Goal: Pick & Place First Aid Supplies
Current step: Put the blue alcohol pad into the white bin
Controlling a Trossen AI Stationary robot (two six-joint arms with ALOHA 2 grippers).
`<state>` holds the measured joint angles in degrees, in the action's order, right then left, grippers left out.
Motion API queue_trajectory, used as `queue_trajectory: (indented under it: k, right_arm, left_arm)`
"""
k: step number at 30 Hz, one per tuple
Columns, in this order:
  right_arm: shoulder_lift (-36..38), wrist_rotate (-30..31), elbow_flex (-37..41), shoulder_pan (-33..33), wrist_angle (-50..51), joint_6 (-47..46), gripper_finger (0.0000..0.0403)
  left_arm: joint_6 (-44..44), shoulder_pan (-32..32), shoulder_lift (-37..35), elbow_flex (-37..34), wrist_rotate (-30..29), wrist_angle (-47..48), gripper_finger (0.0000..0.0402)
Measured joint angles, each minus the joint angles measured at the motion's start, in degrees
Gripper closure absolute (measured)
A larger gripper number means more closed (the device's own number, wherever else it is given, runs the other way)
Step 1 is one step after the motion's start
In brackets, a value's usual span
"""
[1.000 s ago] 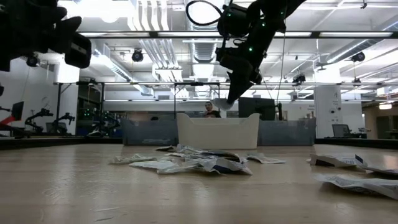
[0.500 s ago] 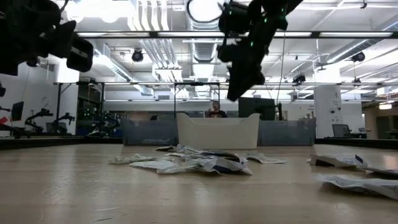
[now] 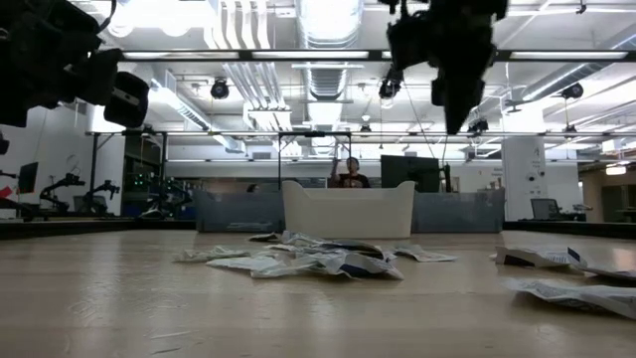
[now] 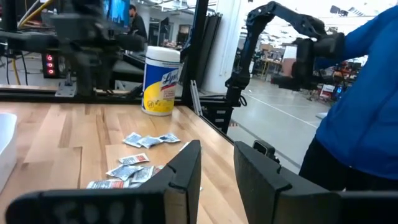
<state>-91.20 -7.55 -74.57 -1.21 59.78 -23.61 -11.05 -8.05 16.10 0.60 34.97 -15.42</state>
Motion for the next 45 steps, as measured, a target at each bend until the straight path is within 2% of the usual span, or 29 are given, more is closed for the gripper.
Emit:
queue_trajectory:
  k: [6, 12, 23, 37, 40, 45]
  right_arm:
    - [-3.51, 0.06, 1.31, -8.23, -0.39, -2.78, 0.0289]
    - [-7.99, 1.75, 2.97, -12.46, -0.63, -4.20, 0.0274]
    - [-12.10, 1.75, 4.08, -12.92, -3.41, -1.72, 0.0237]
    - [-16.04, 3.68, 5.58, -12.93, -6.53, -3.60, 0.0236]
    - [-17.49, 6.47, 5.90, -12.92, -6.64, -4.74, 0.0241]
    - [-20.69, 6.74, 5.70, -12.92, -6.38, -5.91, 0.0255]
  left_arm:
    - [-0.02, 0.00, 0.00, 0.00, -0.03, -0.42, 0.0307]
    - [0.04, 0.00, 0.00, 0.00, -0.07, -0.59, 0.0307]
    - [0.07, 0.00, 0.00, 0.00, -0.08, -0.50, 0.0307]
    - [0.15, 0.00, 0.00, 0.00, -0.08, -0.39, 0.0307]
    - [0.15, 0.00, 0.04, 0.00, -0.08, -0.39, 0.0307]
    - [0.13, 0.00, 0.09, 0.00, -0.08, -0.39, 0.0307]
